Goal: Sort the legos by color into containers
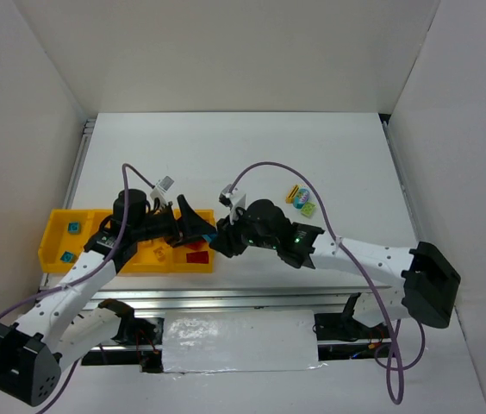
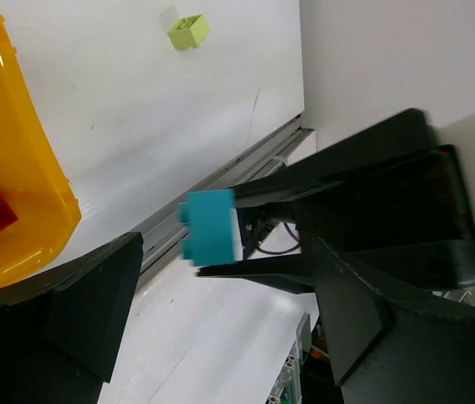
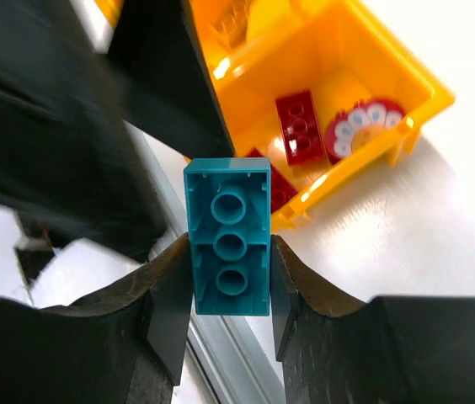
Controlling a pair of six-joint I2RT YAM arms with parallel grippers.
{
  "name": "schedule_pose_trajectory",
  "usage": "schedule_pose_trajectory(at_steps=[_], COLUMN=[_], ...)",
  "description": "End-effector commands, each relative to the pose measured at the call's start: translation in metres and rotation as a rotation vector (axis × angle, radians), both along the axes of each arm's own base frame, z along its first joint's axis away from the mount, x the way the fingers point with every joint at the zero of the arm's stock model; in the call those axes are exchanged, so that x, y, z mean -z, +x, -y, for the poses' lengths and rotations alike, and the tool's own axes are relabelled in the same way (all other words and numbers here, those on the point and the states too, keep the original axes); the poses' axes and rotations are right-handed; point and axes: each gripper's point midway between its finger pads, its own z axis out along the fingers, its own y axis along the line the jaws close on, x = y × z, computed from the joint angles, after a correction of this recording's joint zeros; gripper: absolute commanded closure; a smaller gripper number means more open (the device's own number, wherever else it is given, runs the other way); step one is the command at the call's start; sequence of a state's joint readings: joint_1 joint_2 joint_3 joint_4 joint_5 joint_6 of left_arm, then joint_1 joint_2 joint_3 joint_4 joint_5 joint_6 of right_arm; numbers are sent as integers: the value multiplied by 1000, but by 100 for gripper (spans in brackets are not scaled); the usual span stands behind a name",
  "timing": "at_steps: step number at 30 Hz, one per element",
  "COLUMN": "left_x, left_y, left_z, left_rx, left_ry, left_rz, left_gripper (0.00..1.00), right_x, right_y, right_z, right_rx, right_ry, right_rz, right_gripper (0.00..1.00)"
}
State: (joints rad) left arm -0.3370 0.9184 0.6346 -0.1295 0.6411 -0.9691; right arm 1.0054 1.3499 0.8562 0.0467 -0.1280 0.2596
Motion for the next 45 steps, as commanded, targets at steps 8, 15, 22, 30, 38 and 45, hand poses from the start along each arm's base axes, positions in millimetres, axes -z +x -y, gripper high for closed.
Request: schedule_pose_trajectory(at_steps=[8, 15, 22, 30, 38, 45], left_x=[-21, -47, -53, -89, -104, -90], left_y=[-11, -26, -24, -28, -26, 3], left_z=[7, 12, 13, 5, -7, -66], left_rx=[41, 49, 62, 38, -32, -342], left_ry=[-51, -48, -32, -30, 7, 306], left_rz=[35, 99, 149, 261, 315, 267], left_gripper=[24, 56, 100, 100, 100, 100], right_x=[-69, -85, -97, -100, -101, -91], right_y=[11, -4, -38, -43, -43, -38], right_z=[6, 2, 5, 13, 17, 32], right_rx=[79, 17, -120, -130, -119, -46], right_ry=[194, 249, 319, 308, 318, 298], right_rz=[149, 133, 143, 151, 154, 157], right_gripper=[100, 100, 94, 51, 32, 30])
